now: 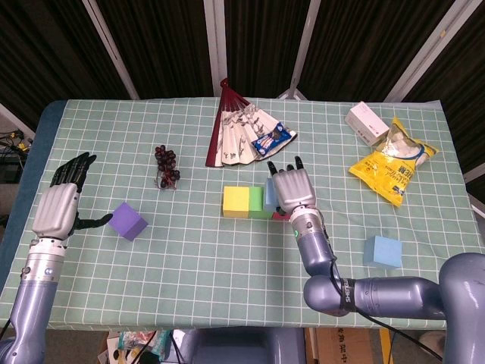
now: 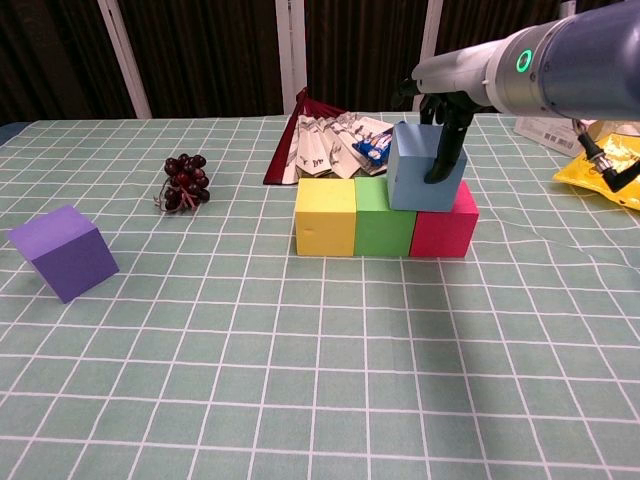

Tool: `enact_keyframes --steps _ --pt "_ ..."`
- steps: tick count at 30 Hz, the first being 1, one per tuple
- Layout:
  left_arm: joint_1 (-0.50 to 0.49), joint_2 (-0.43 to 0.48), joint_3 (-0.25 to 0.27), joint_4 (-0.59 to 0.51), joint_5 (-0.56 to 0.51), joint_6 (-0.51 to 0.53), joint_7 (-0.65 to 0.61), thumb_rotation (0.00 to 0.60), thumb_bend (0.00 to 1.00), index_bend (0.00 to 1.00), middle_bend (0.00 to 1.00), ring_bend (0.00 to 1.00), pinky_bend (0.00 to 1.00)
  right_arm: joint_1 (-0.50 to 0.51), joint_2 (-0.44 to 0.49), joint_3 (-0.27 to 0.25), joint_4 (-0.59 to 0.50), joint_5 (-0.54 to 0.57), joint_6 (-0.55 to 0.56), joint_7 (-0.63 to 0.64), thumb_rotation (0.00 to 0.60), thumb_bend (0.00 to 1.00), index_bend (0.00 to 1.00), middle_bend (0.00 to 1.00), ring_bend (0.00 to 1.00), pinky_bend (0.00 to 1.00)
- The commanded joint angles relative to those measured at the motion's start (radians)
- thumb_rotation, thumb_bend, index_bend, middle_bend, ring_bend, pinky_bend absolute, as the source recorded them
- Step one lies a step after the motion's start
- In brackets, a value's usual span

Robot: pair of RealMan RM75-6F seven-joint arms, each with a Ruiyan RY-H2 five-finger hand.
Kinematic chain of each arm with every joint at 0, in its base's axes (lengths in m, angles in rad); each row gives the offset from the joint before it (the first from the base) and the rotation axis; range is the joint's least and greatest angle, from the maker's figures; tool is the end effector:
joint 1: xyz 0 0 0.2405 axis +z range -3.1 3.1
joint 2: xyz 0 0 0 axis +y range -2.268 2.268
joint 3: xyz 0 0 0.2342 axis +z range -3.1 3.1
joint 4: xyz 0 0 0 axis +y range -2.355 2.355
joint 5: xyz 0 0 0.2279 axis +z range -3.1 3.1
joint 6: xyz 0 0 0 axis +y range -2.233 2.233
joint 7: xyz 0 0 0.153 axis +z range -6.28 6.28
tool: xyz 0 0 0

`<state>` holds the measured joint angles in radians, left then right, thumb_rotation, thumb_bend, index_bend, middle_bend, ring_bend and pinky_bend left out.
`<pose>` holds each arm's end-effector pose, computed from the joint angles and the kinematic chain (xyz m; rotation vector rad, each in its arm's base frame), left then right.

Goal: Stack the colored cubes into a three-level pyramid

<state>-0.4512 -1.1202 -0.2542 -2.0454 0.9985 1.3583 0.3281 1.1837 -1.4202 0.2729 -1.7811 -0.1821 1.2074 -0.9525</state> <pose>-0.1587 0.2871 0.1167 -1.3213 -1.0752 -1.0596 -0.0337 -0.3668 0.0035 1.7418 -0.9112 0.5716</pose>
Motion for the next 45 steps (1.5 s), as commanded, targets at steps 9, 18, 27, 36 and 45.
enact_keyframes --steps 9,18,27,36,45 --pt "0.0 -0.001 0.002 0.0 0.001 -0.001 0.001 0.6 0.12 0.0 0.01 0.0 0.0 -0.003 -0.012 -0.001 0.013 -0.009 0.002 0.007 0.6 0.28 0.09 0.44 0.23 0.0" --pt "-0.001 -0.002 0.002 0.001 -0.001 -0.001 0.003 0.6 0.12 0.0 0.01 0.0 0.0 -0.008 -0.018 -0.005 0.024 -0.022 0.002 0.012 0.6 0.28 0.09 0.44 0.23 0.0" --pt "-0.002 -0.003 0.002 0.002 -0.003 0.0 0.004 0.6 0.12 0.0 0.01 0.0 0.0 -0.014 -0.022 -0.009 0.028 -0.021 -0.006 0.012 0.6 0.28 0.09 0.44 0.23 0.0" --pt "-0.002 -0.003 0.002 0.003 -0.005 0.0 0.005 0.6 0.12 0.0 0.01 0.0 0.0 -0.015 -0.025 -0.011 0.028 -0.022 -0.012 0.011 0.6 0.28 0.08 0.41 0.22 0.0" --pt "-0.002 -0.002 0.001 0.002 -0.006 0.0 0.006 0.6 0.12 0.0 0.01 0.0 0.0 -0.016 -0.01 -0.011 0.015 -0.014 -0.033 0.009 0.6 0.28 0.0 0.16 0.09 0.0"
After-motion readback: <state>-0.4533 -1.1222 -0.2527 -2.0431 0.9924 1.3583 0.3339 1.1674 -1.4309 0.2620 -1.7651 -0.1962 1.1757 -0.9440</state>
